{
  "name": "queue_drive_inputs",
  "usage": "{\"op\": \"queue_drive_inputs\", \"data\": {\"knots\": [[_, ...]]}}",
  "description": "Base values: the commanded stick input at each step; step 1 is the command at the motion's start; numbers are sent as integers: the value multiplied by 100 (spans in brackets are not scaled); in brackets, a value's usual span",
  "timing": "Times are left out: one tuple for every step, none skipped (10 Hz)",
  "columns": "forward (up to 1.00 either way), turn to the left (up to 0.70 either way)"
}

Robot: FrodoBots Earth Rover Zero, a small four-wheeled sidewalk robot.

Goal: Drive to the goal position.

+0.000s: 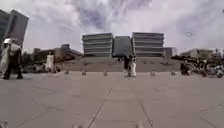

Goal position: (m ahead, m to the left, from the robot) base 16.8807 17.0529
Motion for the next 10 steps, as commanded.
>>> {"op": "queue_drive_inputs", "data": {"knots": [[61, 0], [61, 0], [61, 0], [61, 0], [61, 0], [61, 0], [61, 0], [61, 0], [61, 0], [61, 0]]}}
